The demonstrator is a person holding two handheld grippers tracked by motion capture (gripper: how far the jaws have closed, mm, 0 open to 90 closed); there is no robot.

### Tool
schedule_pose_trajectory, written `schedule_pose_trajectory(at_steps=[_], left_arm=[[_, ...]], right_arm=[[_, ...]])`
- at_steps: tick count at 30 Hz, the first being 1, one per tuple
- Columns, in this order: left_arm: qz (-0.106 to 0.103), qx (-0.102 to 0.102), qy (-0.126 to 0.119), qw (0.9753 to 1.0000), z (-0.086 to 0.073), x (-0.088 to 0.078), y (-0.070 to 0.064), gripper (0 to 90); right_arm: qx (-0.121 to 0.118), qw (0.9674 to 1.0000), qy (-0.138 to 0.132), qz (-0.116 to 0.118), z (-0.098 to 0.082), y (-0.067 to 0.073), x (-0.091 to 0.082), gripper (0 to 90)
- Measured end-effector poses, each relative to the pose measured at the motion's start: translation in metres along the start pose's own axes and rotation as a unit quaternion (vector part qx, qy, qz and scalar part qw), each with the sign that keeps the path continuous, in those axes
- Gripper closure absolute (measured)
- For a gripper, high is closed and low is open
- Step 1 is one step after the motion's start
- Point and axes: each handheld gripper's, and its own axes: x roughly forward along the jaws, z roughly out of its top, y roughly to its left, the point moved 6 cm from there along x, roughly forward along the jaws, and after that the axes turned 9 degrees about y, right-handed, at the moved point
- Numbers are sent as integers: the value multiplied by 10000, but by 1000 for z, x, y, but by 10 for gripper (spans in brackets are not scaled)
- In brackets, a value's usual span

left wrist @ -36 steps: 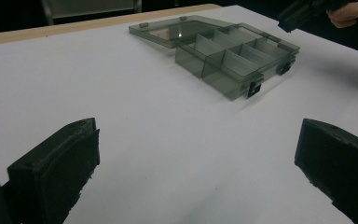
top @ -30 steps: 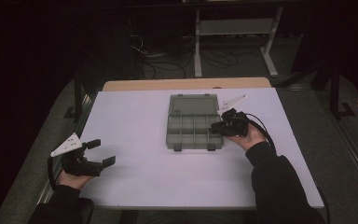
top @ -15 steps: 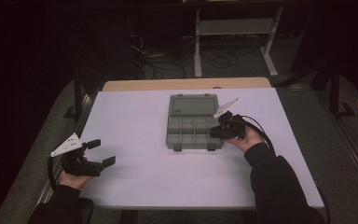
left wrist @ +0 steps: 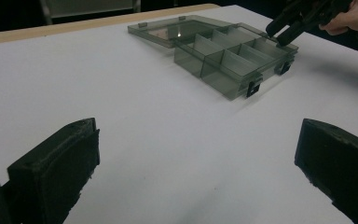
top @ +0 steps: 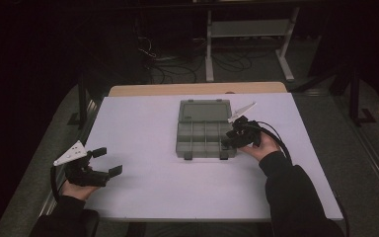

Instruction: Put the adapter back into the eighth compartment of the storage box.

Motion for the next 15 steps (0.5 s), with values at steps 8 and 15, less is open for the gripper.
schedule_pose_trajectory(at_steps=[8,15], left_arm=[[-6,-7,-7,10000,0,0,0,0],[-7,3,-5,10000,0,0,0,0]], right_arm=[[226,9996,-196,2,1,0,-8,182],[305,9984,-464,-87,0,1,-18,17]])
